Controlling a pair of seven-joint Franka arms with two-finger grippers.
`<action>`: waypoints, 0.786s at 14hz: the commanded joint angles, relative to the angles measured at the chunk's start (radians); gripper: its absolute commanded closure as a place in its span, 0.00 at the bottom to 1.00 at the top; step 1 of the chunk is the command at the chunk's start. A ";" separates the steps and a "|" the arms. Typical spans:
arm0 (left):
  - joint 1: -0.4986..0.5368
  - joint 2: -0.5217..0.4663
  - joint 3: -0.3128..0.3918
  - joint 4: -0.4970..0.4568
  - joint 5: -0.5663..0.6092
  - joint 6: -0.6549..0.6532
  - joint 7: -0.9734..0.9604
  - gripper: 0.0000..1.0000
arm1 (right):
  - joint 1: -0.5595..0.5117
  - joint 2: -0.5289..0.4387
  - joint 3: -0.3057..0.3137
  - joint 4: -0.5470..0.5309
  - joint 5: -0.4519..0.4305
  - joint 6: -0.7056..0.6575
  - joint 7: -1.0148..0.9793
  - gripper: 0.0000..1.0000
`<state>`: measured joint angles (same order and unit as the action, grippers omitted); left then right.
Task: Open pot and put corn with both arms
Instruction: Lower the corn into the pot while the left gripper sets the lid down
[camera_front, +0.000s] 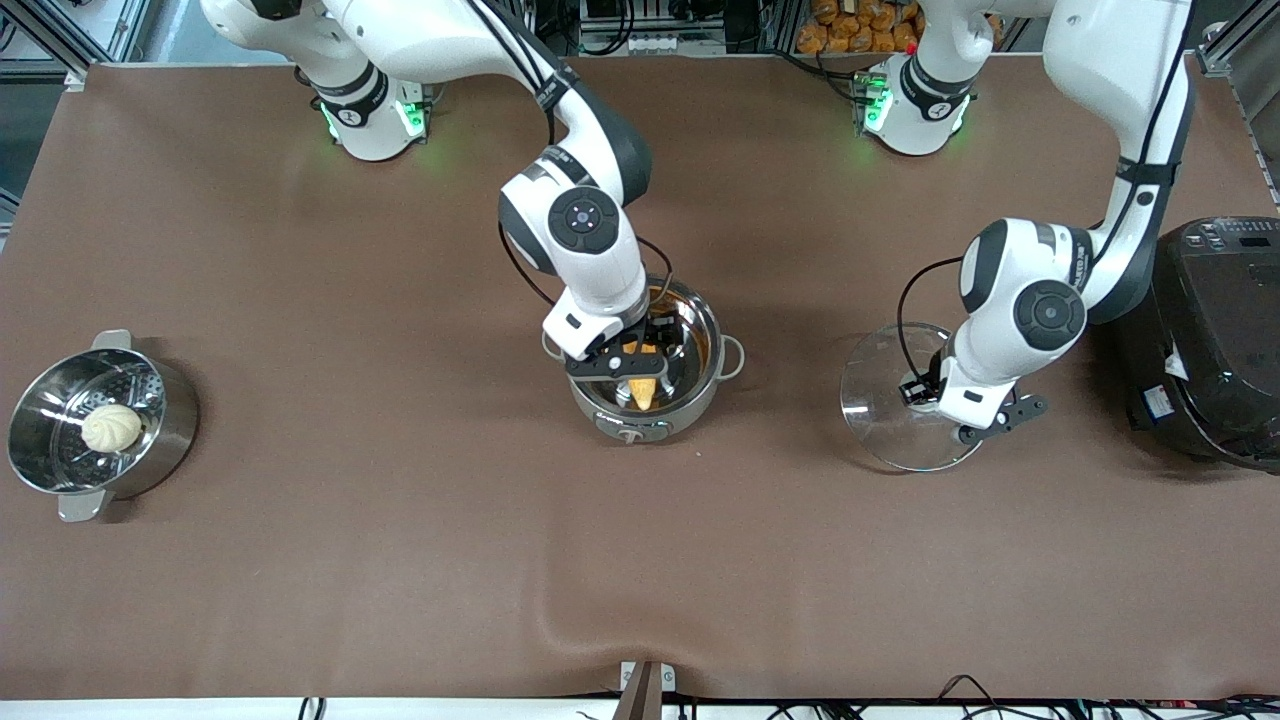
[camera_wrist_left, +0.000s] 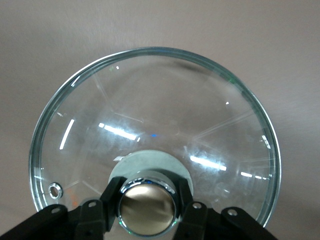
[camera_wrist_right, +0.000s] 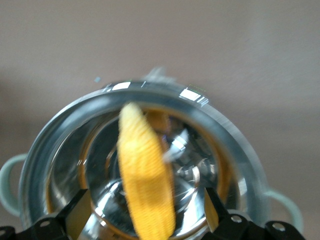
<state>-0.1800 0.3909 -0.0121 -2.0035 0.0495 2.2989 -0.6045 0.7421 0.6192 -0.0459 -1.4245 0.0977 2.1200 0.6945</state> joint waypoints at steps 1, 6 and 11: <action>0.010 0.013 -0.012 0.014 -0.005 0.007 0.011 1.00 | -0.149 -0.103 0.012 -0.004 -0.001 -0.173 -0.055 0.00; 0.008 0.005 -0.012 0.014 -0.003 0.005 -0.010 0.00 | -0.351 -0.239 -0.002 0.004 -0.094 -0.282 -0.217 0.00; 0.023 -0.151 -0.012 0.019 -0.003 -0.085 0.000 0.00 | -0.469 -0.387 -0.005 0.026 -0.156 -0.524 -0.415 0.00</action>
<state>-0.1699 0.3554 -0.0201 -1.9707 0.0494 2.2716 -0.6126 0.3395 0.3064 -0.0668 -1.3833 -0.0426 1.6525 0.3693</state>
